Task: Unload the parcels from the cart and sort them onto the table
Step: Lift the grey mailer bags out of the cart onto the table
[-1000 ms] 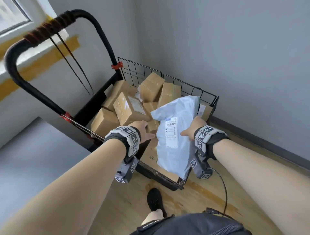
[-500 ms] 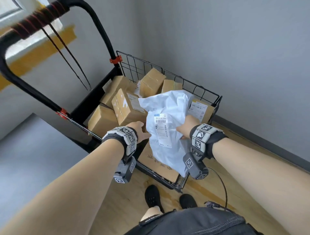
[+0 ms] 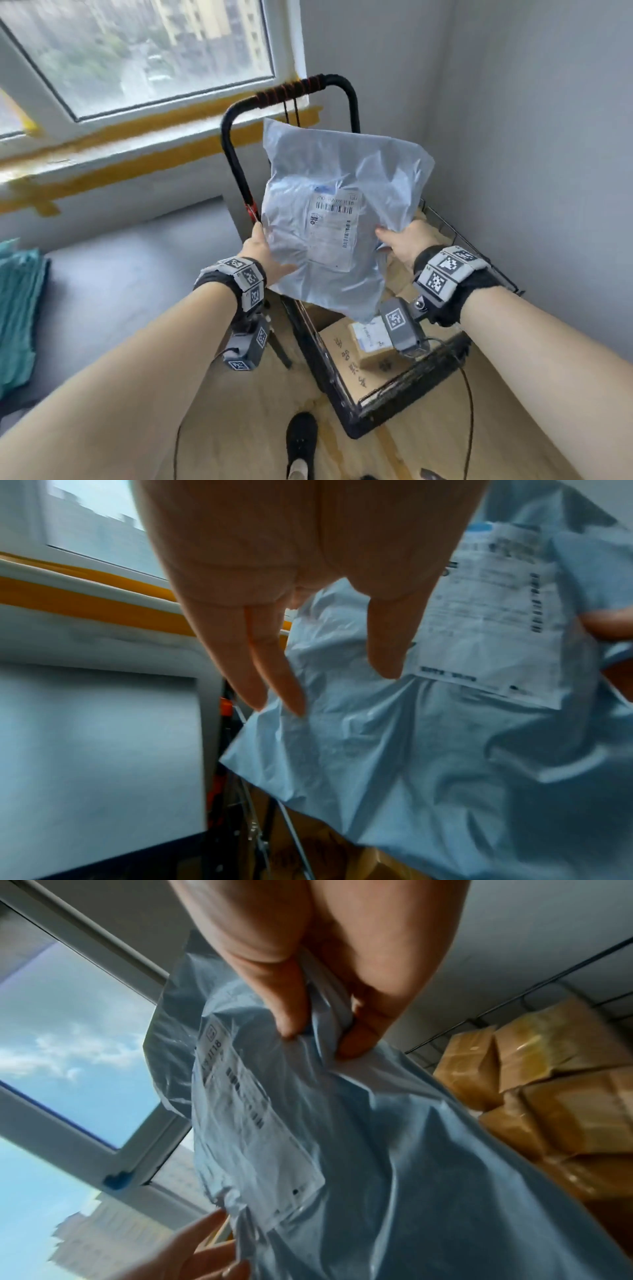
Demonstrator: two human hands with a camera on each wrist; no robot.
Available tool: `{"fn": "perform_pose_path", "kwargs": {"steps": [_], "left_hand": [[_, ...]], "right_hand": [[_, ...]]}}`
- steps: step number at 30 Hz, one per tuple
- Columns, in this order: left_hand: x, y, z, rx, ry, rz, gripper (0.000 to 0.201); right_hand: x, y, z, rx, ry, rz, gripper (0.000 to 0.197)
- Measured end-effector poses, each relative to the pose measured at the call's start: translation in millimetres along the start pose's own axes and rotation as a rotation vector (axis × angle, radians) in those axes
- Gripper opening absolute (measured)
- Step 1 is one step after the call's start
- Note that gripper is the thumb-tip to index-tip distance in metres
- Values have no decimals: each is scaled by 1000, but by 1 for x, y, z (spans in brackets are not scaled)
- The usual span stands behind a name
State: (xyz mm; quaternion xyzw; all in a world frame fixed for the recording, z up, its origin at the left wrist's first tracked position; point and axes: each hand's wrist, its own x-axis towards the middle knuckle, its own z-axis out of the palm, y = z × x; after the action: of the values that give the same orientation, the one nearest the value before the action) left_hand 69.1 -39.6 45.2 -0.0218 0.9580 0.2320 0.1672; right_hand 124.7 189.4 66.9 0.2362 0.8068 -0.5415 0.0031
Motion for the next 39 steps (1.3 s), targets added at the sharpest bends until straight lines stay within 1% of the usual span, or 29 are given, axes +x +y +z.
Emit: {"fn": "perform_pose_path", "kwargs": {"steps": [2,4,5,7,8,9,10,12,15,17,18,20,23,25,26,29,32,34,36,39], "left_hand": [[-20,-24,-18,-207,57,-63,96],[-41,-50,-35,-340,114,-115,76],[-51,-64,-43,-376,147,-128,62],[-70,-93,-59,-452,223,-143,37],[-81,-109,-68,-495,265,-153,26],[-91,-125,-76,-522,310,-165,17],[-101,-142,-85,-527,353,-181,14],[-122,-174,-104,-507,413,-214,14],[-151,-231,-133,-471,500,-252,17],[-170,-278,-151,-480,575,-310,25],[-181,-301,-161,-476,613,-345,29],[-202,-343,-182,-456,695,-395,26],[-234,-401,-213,-404,764,-440,15],[-250,-432,-230,-378,771,-467,14],[-256,-446,-238,-354,771,-481,14],[-263,-479,-259,-264,747,-494,24],[-256,-500,-276,-197,727,-486,33],[-245,-510,-287,-172,712,-484,38],[-230,-516,-301,-148,706,-490,39],[-203,-527,-326,-88,681,-542,38]], "right_hand": [[-1,-12,18,56,-68,-27,36],[-5,-22,41,65,-114,-61,39],[-7,-27,54,69,-143,-86,35],[-15,-39,81,84,-187,-169,19],[-21,-45,96,91,-201,-201,16],[-29,-54,109,100,-211,-215,21],[-42,-65,121,98,-216,-228,30],[-67,-86,147,38,-230,-246,49],[-102,-112,200,-17,-239,-287,60],[-125,-126,246,-6,-243,-304,64],[-140,-133,270,-5,-248,-305,64],[-170,-144,317,-12,-277,-323,55],[-211,-156,384,-50,-359,-403,30],[-234,-163,420,-73,-415,-459,17],[-243,-167,435,-72,-438,-485,16],[-262,-181,474,-94,-494,-537,28],[-270,-198,504,-144,-490,-560,41],[-270,-213,519,-177,-499,-577,48],[-266,-231,534,-216,-533,-593,55],[-252,-260,560,-265,-567,-628,58]]}}
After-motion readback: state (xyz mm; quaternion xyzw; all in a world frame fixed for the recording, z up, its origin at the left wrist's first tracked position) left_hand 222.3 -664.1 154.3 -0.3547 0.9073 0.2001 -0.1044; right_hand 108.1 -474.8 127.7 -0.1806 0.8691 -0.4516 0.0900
